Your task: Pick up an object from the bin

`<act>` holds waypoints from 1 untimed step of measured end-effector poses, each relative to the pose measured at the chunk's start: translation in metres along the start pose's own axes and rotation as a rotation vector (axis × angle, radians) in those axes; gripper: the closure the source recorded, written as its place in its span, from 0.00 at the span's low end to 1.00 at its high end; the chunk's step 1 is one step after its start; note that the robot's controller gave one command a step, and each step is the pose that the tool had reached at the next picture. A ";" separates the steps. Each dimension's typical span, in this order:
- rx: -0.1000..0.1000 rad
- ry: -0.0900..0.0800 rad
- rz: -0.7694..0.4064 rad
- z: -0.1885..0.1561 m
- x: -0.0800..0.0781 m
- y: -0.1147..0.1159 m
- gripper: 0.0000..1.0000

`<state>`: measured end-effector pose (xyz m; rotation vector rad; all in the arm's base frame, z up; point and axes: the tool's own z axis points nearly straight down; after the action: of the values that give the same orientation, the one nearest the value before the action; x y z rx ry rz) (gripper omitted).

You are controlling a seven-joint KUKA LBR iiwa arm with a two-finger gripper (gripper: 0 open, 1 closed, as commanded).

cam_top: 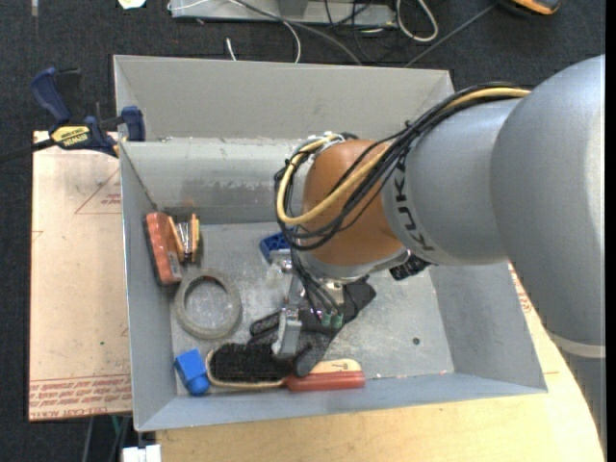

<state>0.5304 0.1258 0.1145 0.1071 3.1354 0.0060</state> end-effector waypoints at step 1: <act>-0.003 -0.011 0.038 0.017 0.011 -0.004 0.00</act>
Offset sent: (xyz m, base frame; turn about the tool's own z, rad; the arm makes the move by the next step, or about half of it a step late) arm -0.0293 -0.0052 -0.0445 0.1671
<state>0.5189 0.1223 0.0974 0.1663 3.1214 0.0108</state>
